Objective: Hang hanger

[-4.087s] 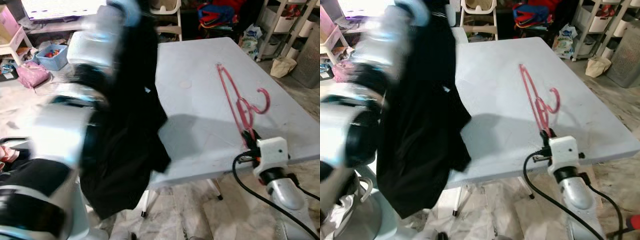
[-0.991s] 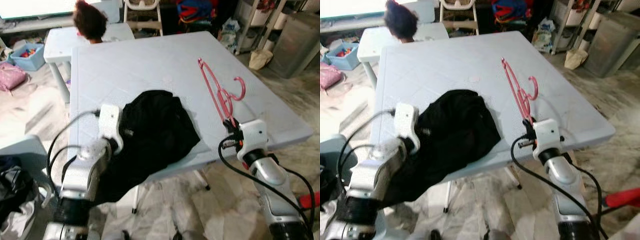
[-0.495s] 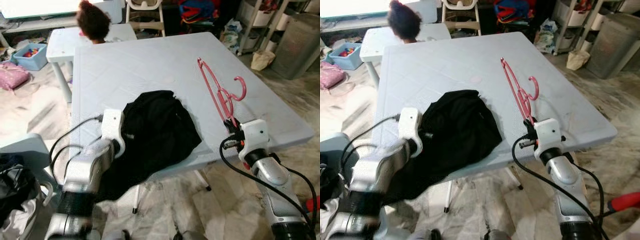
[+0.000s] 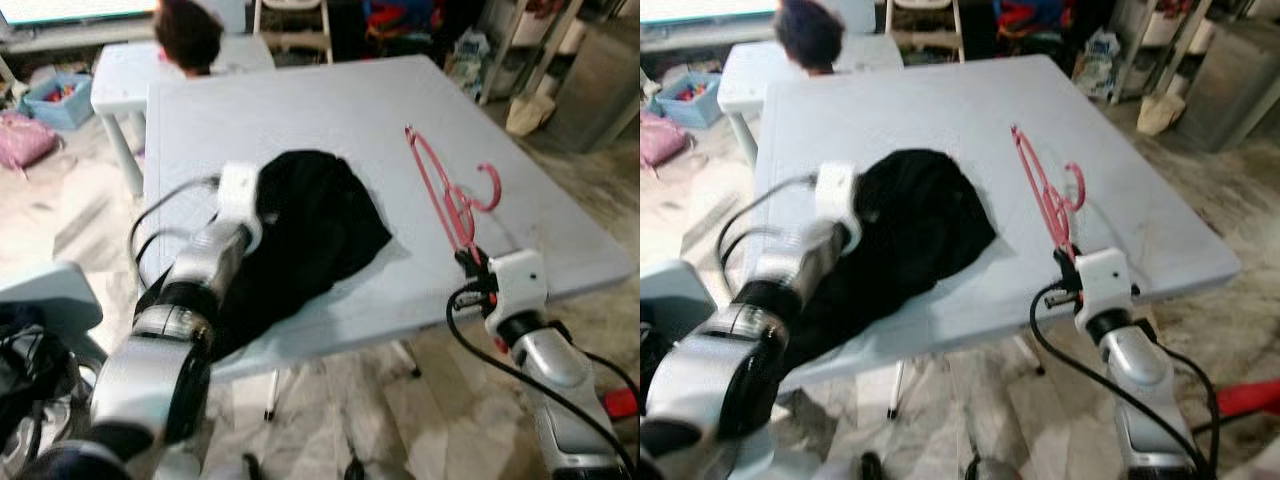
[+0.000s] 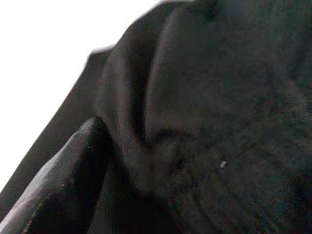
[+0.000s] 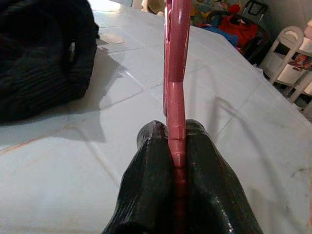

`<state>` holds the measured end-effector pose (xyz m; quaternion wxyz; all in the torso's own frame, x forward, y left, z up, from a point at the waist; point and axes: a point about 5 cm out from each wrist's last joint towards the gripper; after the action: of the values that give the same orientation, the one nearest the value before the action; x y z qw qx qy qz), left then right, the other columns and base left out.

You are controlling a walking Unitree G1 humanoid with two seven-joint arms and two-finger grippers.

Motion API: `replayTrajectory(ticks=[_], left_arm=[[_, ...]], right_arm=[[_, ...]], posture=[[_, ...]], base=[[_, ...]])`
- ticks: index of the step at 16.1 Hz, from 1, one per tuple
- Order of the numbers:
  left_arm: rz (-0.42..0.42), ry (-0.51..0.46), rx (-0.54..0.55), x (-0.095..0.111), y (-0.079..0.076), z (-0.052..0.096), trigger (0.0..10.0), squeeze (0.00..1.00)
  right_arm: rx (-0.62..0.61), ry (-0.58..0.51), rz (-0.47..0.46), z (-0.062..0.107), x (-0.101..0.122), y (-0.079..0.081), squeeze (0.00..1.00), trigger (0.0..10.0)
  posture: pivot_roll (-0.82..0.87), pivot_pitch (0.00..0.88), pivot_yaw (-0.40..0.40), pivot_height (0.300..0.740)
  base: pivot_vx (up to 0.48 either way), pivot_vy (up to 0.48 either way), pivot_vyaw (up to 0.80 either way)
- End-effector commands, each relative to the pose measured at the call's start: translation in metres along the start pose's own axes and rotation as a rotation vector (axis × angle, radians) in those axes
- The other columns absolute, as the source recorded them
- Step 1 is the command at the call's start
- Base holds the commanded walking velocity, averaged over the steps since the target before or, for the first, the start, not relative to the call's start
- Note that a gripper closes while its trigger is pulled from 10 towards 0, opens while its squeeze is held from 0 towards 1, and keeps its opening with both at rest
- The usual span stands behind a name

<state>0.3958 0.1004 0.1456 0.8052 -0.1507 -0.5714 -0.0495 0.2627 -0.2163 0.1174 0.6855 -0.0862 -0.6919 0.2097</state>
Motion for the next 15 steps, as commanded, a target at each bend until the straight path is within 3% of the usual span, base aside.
replayTrajectory(ticks=[1, 5, 8, 10, 11, 12, 13, 15], left_arm=[[-0.061, -0.039, -0.114, 0.016, -0.028, -0.006, 10.0, 0.00], [-0.200, -0.130, -0.133, 0.045, -0.049, -0.009, 10.0, 0.00], [-0.258, -0.212, -0.026, 0.058, -0.022, -0.004, 10.0, 0.00], [-0.323, -0.169, 0.027, 0.049, -0.001, 0.000, 10.0, 0.00], [-0.207, -0.089, 0.008, 0.037, 0.006, 0.001, 10.0, 0.00], [-0.184, -0.052, -0.055, 0.026, 0.006, 0.003, 10.0, 0.00], [-0.342, -0.117, -0.088, 0.022, 0.005, 0.010, 10.0, 0.00], [-0.422, -0.140, -0.158, 0.006, 0.002, 0.023, 10.0, 0.00]], right_arm=[[0.014, 0.051, -0.024, 0.000, -0.008, 0.006, 0.00, 10.0], [-0.001, 0.042, -0.023, -0.002, -0.004, 0.004, 0.00, 10.0], [-0.012, 0.045, -0.034, -0.002, -0.006, 0.006, 0.00, 10.0], [-0.003, 0.049, -0.045, -0.004, -0.008, 0.009, 0.00, 10.0], [0.009, 0.049, -0.054, -0.007, -0.008, 0.011, 0.00, 10.0], [0.014, 0.045, -0.055, -0.010, -0.008, 0.013, 0.00, 10.0], [0.014, 0.040, -0.058, -0.013, -0.007, 0.013, 0.00, 10.0], [0.012, 0.039, -0.061, -0.018, -0.007, 0.014, 0.00, 10.0]], posture=[[-0.13, 0.103, 0.012, 0.740], [-0.13, 0.095, 0.023, 0.740], [-0.11, 0.087, 0.031, 0.740], [-0.08, 0.084, 0.028, 0.740], [-0.06, 0.079, 0.029, 0.740], [-0.05, 0.074, 0.031, 0.740], [-0.04, 0.073, 0.030, 0.740], [-0.02, 0.068, 0.032, 0.740]], base=[[0.000, 0.000, 0.00], [0.000, 0.000, 0.00], [0.000, 0.000, 0.00], [0.000, 0.000, 0.00], [0.000, 0.000, 0.00], [0.000, 0.000, 0.00], [0.000, 0.000, 0.00], [0.000, 0.000, 0.00]])
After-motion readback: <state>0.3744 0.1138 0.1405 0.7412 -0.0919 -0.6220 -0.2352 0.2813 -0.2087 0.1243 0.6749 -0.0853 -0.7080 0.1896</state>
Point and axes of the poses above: a point about 5 cm out from each wrist's last joint towards the gripper, its own z axis pointing back from the gripper into the wrist, its own x axis along the axis of the wrist's last joint, y = z × x, and after that the axes turned 9 degrees about z, right-handed
